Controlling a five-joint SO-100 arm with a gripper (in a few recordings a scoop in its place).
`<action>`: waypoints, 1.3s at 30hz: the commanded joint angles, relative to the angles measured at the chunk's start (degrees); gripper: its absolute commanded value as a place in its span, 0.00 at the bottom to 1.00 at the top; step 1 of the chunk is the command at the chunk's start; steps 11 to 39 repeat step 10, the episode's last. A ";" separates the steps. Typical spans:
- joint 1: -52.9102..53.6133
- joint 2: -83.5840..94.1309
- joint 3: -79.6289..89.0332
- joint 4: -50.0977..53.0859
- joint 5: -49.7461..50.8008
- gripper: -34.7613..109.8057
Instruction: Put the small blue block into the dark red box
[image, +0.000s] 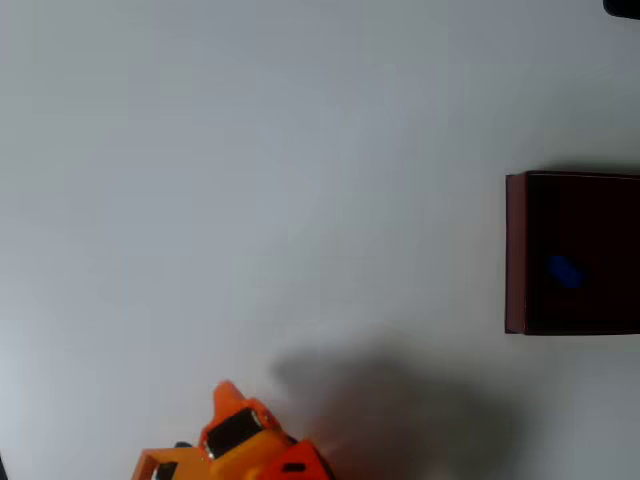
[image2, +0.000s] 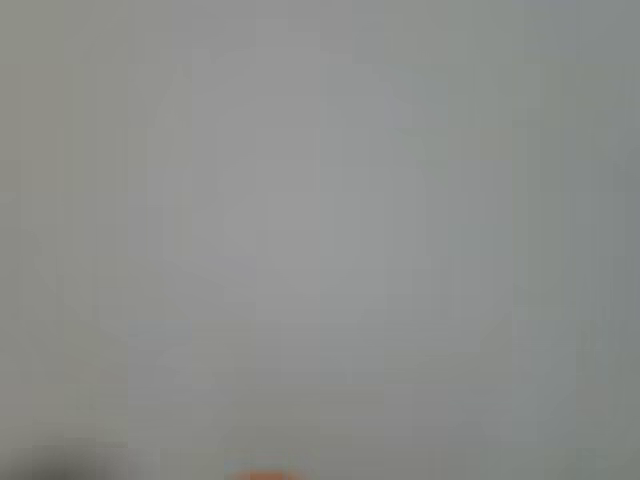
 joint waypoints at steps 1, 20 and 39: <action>-0.53 0.70 1.67 -1.14 0.09 0.24; 0.18 0.44 2.37 -1.41 0.44 0.24; 0.18 0.44 2.37 -1.41 0.44 0.24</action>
